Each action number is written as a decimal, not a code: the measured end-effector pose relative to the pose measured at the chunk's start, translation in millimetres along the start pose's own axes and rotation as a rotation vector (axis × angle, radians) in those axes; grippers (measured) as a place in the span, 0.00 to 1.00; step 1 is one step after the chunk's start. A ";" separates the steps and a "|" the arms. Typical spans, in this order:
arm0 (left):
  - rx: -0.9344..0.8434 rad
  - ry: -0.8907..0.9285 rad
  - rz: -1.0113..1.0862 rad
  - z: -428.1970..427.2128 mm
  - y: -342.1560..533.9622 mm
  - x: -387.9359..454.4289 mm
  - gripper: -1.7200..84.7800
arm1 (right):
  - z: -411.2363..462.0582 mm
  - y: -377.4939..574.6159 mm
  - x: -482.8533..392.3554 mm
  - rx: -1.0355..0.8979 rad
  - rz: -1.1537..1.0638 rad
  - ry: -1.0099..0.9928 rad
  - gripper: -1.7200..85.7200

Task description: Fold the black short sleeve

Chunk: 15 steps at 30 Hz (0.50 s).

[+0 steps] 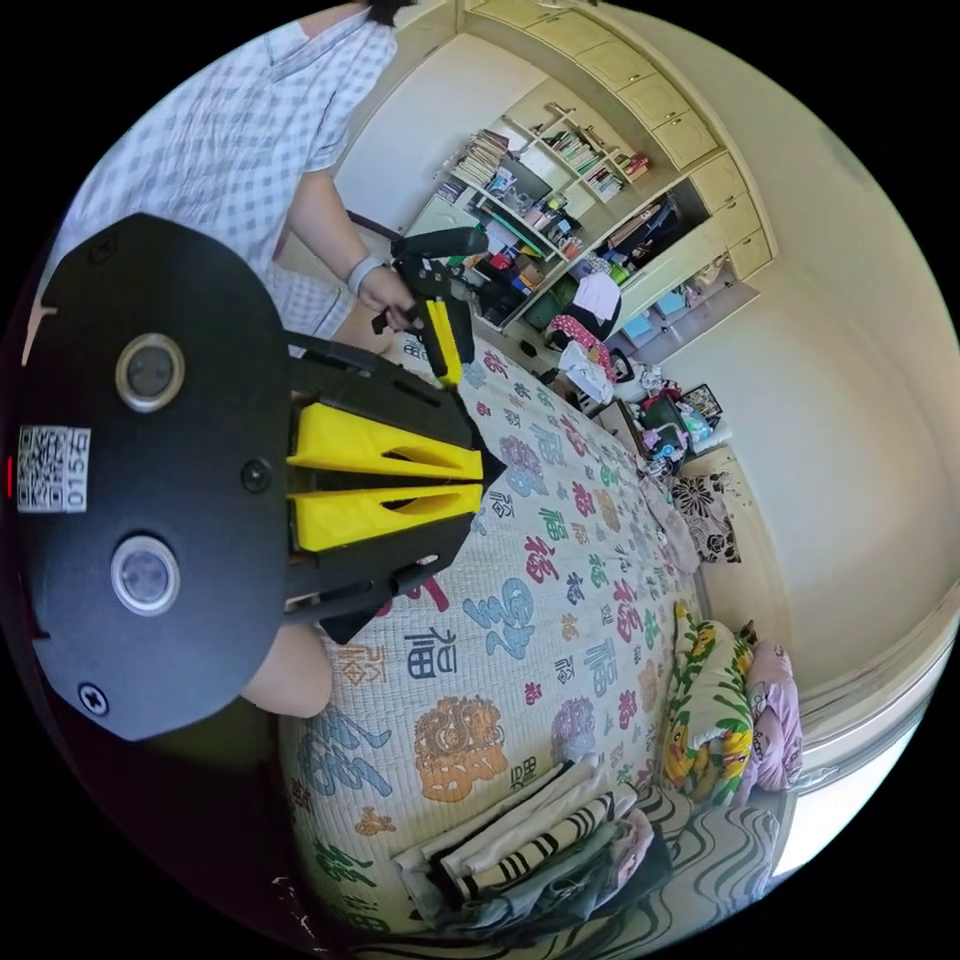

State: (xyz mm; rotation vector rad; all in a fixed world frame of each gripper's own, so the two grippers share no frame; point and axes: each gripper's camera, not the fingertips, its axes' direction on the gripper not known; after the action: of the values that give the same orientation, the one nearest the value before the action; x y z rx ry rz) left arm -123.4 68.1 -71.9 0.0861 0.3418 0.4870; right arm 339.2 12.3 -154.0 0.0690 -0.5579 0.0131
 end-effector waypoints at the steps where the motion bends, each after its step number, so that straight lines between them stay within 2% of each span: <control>1: 0.054 -0.027 0.008 -24.1 -4.7 3.6 0.01 | -4.3 -1.1 -3.6 0.012 -0.009 0.001 0.02; 6: 0.313 -0.081 0.028 -136.2 -33.4 12.4 0.01 | -62.8 -22.2 -47.5 0.151 -0.153 0.006 0.02; 11: 0.588 -0.165 0.149 -261.9 -61.9 44.5 0.01 | -131.4 -45.7 -109.2 0.319 -0.362 0.015 0.02; 15: 0.730 -0.191 0.213 -323.7 -76.6 59.8 0.01 | -189.7 -64.2 -156.6 0.492 -0.541 0.037 0.02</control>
State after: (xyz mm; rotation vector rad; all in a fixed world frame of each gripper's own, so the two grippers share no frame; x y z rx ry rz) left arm -150.6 28.9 -406.6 0.8795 0.3099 0.5401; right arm 308.5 -37.6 -401.4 0.6958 -0.4750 -0.3757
